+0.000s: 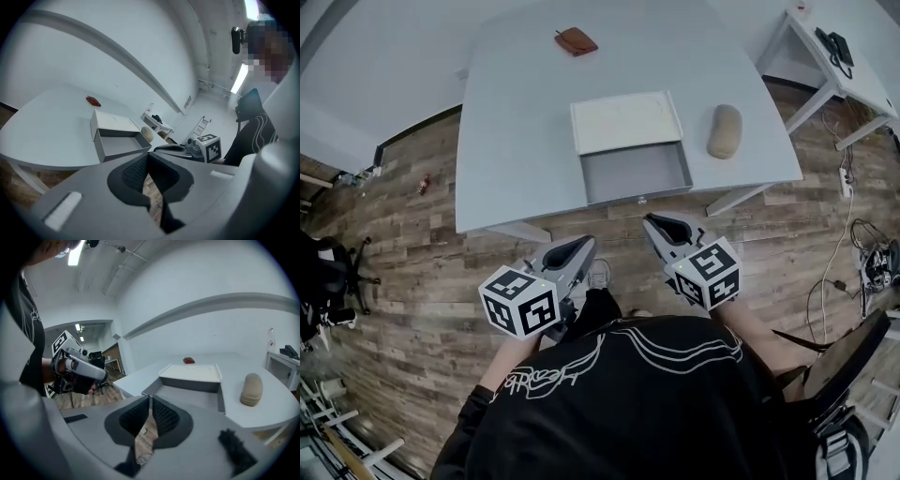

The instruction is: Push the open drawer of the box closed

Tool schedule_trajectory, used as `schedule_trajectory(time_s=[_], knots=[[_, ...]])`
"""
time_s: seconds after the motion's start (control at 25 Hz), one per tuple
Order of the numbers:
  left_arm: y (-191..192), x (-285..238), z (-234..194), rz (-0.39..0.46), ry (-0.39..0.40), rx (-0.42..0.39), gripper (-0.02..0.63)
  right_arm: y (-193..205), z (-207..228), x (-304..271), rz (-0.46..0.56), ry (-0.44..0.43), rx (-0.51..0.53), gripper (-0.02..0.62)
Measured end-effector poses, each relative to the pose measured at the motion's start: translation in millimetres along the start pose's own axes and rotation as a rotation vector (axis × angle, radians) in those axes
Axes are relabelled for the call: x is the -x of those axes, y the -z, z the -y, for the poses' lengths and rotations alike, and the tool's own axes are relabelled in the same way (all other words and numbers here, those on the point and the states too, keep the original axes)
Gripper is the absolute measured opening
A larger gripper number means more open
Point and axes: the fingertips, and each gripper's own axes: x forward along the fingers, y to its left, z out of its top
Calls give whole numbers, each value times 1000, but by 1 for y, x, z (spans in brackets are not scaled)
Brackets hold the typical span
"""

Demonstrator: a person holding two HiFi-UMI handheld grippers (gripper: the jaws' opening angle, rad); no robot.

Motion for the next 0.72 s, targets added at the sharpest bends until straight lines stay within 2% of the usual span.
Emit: schedule_trajectory(time_s=[0.36,0.52,0.72], knots=[[6,-16,-33,-84,27,17,6,41,40,-36,-50,179,3,54],[9,-19,-39,-106,30,12,6,61,49,-49,-73,229,18,81],[11,-21,-48,-123,36,12,6,72,56,-61,-86,269,-27,86]])
